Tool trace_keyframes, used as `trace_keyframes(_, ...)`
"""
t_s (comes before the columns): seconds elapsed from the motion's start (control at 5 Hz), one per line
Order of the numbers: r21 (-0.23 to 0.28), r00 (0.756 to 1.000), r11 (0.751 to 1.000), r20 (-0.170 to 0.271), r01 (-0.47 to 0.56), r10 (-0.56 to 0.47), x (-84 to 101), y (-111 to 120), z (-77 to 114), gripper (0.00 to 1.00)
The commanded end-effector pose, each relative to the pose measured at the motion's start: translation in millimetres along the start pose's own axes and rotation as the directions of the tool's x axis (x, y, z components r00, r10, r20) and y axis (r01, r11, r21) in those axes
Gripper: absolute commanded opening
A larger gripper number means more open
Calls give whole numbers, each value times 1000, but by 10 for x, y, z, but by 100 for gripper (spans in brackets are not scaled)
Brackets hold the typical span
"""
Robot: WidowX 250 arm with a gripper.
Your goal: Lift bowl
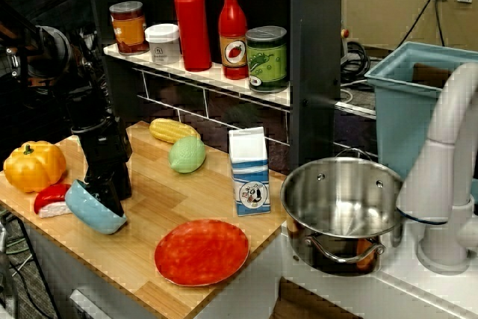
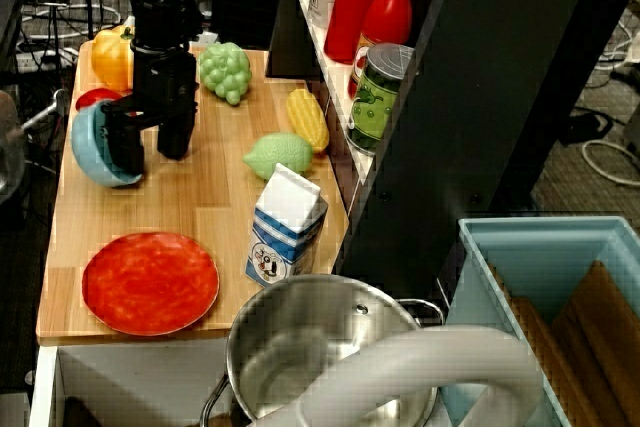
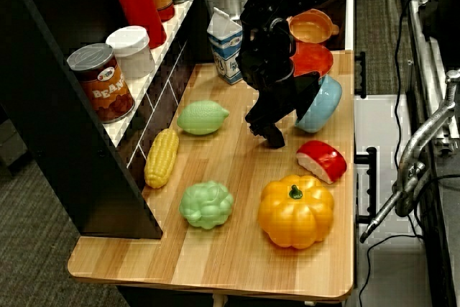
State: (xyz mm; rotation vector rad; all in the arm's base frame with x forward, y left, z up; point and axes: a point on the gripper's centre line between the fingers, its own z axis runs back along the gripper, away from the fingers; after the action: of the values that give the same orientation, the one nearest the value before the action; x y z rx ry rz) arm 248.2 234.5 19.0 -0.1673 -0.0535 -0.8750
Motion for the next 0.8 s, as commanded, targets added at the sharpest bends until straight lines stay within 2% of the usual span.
trace_keyframes(0.0,43,999,998,16,38,-39,14,23,255,0)
trace_keyframes(0.6,43,998,998,28,52,-53,-36,46,313,0)
